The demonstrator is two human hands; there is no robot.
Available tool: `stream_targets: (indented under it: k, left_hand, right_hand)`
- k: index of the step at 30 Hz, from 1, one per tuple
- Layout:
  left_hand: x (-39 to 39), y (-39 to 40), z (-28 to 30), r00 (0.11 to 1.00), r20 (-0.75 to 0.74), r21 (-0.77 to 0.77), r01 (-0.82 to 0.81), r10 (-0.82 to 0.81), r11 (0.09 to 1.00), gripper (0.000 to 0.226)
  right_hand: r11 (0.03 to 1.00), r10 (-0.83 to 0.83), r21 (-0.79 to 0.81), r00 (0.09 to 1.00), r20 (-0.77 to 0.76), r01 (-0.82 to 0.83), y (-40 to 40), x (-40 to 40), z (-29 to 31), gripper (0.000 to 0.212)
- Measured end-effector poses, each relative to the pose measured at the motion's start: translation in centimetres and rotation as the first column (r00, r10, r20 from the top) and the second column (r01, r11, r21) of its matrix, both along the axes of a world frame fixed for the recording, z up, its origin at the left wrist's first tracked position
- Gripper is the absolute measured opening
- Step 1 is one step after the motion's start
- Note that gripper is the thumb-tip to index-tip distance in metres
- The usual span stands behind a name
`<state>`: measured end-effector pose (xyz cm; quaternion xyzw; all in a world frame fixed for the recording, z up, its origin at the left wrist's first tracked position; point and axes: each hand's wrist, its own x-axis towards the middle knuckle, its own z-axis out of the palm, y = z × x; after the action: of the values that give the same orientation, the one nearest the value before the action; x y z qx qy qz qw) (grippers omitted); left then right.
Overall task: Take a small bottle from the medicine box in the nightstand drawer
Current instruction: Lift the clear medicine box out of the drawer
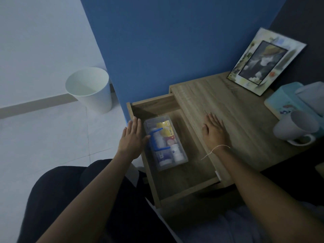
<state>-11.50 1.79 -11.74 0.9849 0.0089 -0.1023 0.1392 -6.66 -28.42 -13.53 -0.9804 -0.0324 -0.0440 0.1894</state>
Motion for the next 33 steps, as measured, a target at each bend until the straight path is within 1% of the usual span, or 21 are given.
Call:
stream_targets:
  k: [1,3,4,5,8,10,13,15,16,19,21,24,26,30,31,33]
  left_hand:
    - [0.4,-0.1,0.1,0.999,0.03,-0.001,0.01,-0.01,1.0,0.074]
    - [1.2,-0.2,0.3,0.996,0.073,0.003,0.043,-0.043,0.999,0.072]
    - [1.6,-0.3,0.3,0.995,0.082,0.004,0.056,-0.056,0.998,0.071]
    - [2.0,-0.4,0.3,0.994,0.086,0.006,0.065,-0.065,0.998,0.07]
    - [2.9,-0.8,0.3,0.993,0.087,-0.026,0.084,-0.081,0.996,0.067]
    - [3.6,-1.1,0.2,0.99,0.093,-0.06,0.111,-0.105,0.992,0.064]
    - [4.8,-1.8,-0.3,0.985,0.093,-0.1,0.156,-0.147,0.983,0.06]
    - [5.7,-2.3,-0.9,0.986,0.074,-0.129,0.16,-0.152,0.979,0.059]
    - [6.1,-2.5,-1.3,0.986,0.064,-0.139,0.161,-0.154,0.977,0.059]
    - [7.2,-3.3,-2.6,0.986,0.03,-0.159,0.169,-0.166,0.973,0.061]
    - [7.9,-3.6,-3.4,0.984,0.003,-0.167,0.176,-0.178,0.97,0.062]
    - [8.4,-3.7,-4.5,0.985,-0.019,-0.17,0.168,-0.174,0.971,0.063]
    - [8.6,-3.5,-5.1,0.988,-0.014,-0.162,0.149,-0.153,0.976,0.062]
    - [8.5,-3.5,-5.7,0.993,0.085,-0.157,0.091,-0.078,0.983,0.059]
    - [8.6,-3.5,-5.8,0.995,0.089,-0.174,0.067,-0.052,0.982,0.059]
    - [8.7,-3.6,-5.8,0.999,0.038,-0.236,0.007,0.002,0.972,0.062]
  right_hand:
    - [0.995,-0.044,0.094,0.999,0.019,0.042,0.4,-0.4,0.4,0.046]
    - [0.948,-0.178,0.279,0.982,0.061,0.155,1.9,-1.8,1.3,0.042]
    - [0.931,-0.207,0.324,0.975,0.084,0.169,3.2,-2.6,1.8,0.041]
    - [0.93,-0.18,0.342,0.978,0.103,0.135,4.6,-3.4,2.1,0.041]
    - [0.928,0.009,0.371,0.996,0.089,-0.041,8.8,-5.3,2.4,0.041]
    - [0.921,0.063,0.382,0.997,0.051,-0.077,10.5,-6.0,1.6,0.042]
    - [0.948,0.069,0.316,0.995,-0.076,-0.041,12.2,-6.9,-0.4,0.05]
    - [0.963,0.072,0.27,0.981,-0.182,-0.02,12.8,-7.1,-1.9,0.063]
    - [0.973,0.08,0.227,0.97,-0.228,-0.026,13.0,-7.1,-2.7,0.073]
    - [0.995,0.085,-0.022,0.957,-0.278,-0.095,13.1,-7.5,-4.7,0.108]
    - [0.986,0.086,-0.115,0.957,-0.277,-0.122,13.0,-7.6,-5.5,0.116]
    - [0.986,0.08,-0.122,0.964,-0.254,-0.114,12.2,-7.4,-6.2,0.114]
    - [0.992,0.04,-0.103,0.968,-0.249,-0.067,11.6,-7.2,-6.4,0.112]
    - [0.995,-0.093,-0.067,0.958,-0.272,0.078,11.3,-8.6,-6.4,0.117]
    - [0.995,-0.095,-0.064,0.953,-0.287,0.079,11.3,-8.9,-6.3,0.119]
    - [0.997,-0.07,-0.063,0.947,-0.312,0.053,11.5,-9.3,-6.3,0.123]
